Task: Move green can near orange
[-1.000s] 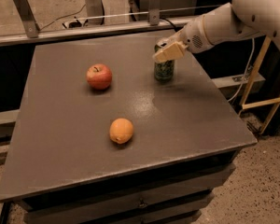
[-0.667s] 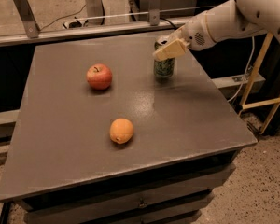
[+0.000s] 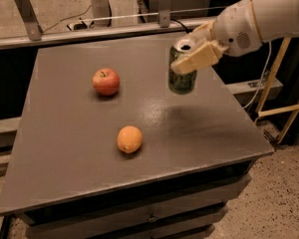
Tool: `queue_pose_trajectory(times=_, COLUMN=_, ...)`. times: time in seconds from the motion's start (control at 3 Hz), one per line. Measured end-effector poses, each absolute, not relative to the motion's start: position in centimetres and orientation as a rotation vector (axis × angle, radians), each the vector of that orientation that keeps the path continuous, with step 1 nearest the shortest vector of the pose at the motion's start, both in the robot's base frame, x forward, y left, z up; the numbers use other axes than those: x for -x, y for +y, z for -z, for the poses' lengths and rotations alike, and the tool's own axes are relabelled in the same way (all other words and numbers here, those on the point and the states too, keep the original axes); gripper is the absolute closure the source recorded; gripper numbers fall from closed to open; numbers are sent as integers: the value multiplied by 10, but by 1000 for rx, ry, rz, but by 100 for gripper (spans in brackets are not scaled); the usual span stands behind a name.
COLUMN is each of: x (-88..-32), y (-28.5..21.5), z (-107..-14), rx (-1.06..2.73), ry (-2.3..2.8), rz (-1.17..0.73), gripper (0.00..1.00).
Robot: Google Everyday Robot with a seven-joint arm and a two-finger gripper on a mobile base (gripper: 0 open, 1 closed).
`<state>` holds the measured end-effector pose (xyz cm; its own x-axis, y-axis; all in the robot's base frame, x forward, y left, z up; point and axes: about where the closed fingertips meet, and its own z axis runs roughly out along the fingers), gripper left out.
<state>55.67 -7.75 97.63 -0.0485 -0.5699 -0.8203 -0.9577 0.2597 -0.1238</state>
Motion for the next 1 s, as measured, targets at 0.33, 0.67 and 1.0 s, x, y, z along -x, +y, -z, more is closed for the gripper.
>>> queue_pose_trajectory(times=0.33, x=-537, y=-73, z=-956, rx=1442, ry=1772, rz=-623, gripper=100)
queue_pose_trajectory(times=0.67, x=-537, y=-69, z=-953, rx=1436, ry=1761, rz=-660, gripper=100)
queue_pose_trajectory(times=1.0, x=-520, y=-58, z=-937, rx=1444, ry=1719, rz=-725, gripper=100)
